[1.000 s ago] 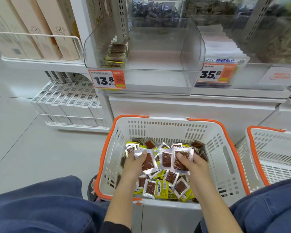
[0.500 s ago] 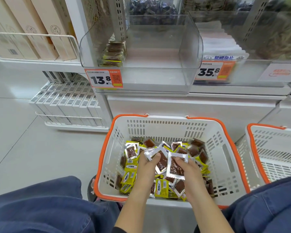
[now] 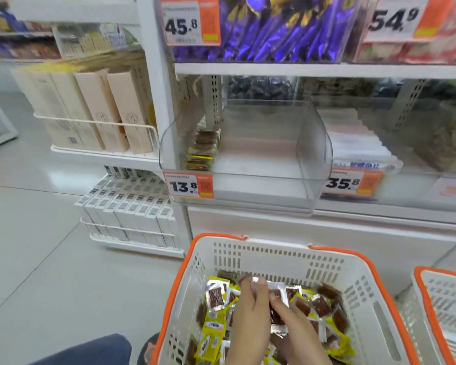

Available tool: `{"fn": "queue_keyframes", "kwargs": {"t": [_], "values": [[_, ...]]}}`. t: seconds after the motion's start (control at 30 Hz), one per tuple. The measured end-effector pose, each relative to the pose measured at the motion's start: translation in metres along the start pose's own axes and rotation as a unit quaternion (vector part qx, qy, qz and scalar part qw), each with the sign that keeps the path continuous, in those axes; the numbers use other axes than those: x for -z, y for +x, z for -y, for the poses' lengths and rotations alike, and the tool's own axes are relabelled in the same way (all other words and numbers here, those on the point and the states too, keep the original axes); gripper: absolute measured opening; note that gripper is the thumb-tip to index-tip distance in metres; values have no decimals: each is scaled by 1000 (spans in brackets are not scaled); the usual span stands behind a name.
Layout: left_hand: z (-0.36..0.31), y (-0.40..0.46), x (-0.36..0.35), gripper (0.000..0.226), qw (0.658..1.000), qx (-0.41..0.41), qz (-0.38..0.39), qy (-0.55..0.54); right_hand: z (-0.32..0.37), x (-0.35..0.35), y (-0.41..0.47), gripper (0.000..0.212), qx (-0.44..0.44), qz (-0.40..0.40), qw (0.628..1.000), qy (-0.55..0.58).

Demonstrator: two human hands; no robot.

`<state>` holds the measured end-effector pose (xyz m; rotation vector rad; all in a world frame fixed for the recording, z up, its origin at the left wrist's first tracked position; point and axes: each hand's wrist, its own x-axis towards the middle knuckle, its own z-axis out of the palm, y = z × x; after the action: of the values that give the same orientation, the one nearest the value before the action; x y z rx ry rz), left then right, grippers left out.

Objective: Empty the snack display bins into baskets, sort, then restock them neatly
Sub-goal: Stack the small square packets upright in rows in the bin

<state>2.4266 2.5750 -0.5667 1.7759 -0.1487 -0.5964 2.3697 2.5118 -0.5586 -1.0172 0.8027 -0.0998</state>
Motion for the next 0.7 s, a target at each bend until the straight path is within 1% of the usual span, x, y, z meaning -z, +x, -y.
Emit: {"fn": "queue_keyframes", "kwargs": {"t": [0.03, 0.07, 0.13, 0.17, 0.2, 0.27, 0.3, 0.37, 0.43, 0.47, 0.5, 0.53, 0.57, 0.6, 0.63, 0.67, 0.7], "values": [[-15, 2, 6, 18, 999, -34, -33, 19, 14, -7, -1, 27, 11, 33, 999, 8], [-31, 6, 12, 22, 995, -68, -64, 30, 29, -16, -1, 20, 31, 67, 997, 1], [-62, 15, 28, 44, 981, -140, -123, 51, 64, -36, -7, 18, 100, 112, 988, -33], [-81, 20, 38, 51, 973, -169, -140, 71, 81, -47, -8, 18, 135, 121, 982, -51], [-101, 25, 51, 53, 965, -198, -145, 94, 99, -57, -8, 17, 167, 127, 975, -73], [-142, 39, 82, 54, 949, -247, -148, 131, 136, -72, -3, 16, 225, 127, 960, -106], [-160, 47, 101, 54, 939, -263, -170, 139, 156, -77, 3, 19, 254, 121, 952, -119], [-185, 63, 142, 45, 923, -260, -245, 139, 193, -87, 14, 30, 307, 98, 930, -175], [-192, 77, 173, 46, 920, -230, -287, 135, 224, -94, 31, 30, 341, 64, 905, -245], [-192, 83, 181, 48, 919, -219, -294, 147, 236, -96, 40, 26, 355, 51, 889, -284], [-191, 90, 185, 48, 909, -227, -303, 176, 247, -99, 49, 23, 368, 38, 869, -328], [-191, 97, 187, 46, 892, -253, -306, 215, 256, -101, 59, 23, 378, 23, 843, -382], [-193, 103, 187, 43, 873, -292, -292, 259, 264, -102, 68, 25, 381, 10, 812, -442], [-198, 110, 187, 38, 855, -328, -252, 312, 271, -102, 76, 27, 380, 2, 776, -503], [-206, 117, 185, 34, 835, -354, -192, 374, 275, -102, 83, 28, 373, 2, 743, -555], [-215, 126, 184, 32, 814, -357, -121, 442, 278, -101, 90, 28, 365, 8, 715, -597], [-223, 133, 183, 33, 788, -341, -55, 510, 279, -100, 96, 28, 356, 14, 689, -631]]}}
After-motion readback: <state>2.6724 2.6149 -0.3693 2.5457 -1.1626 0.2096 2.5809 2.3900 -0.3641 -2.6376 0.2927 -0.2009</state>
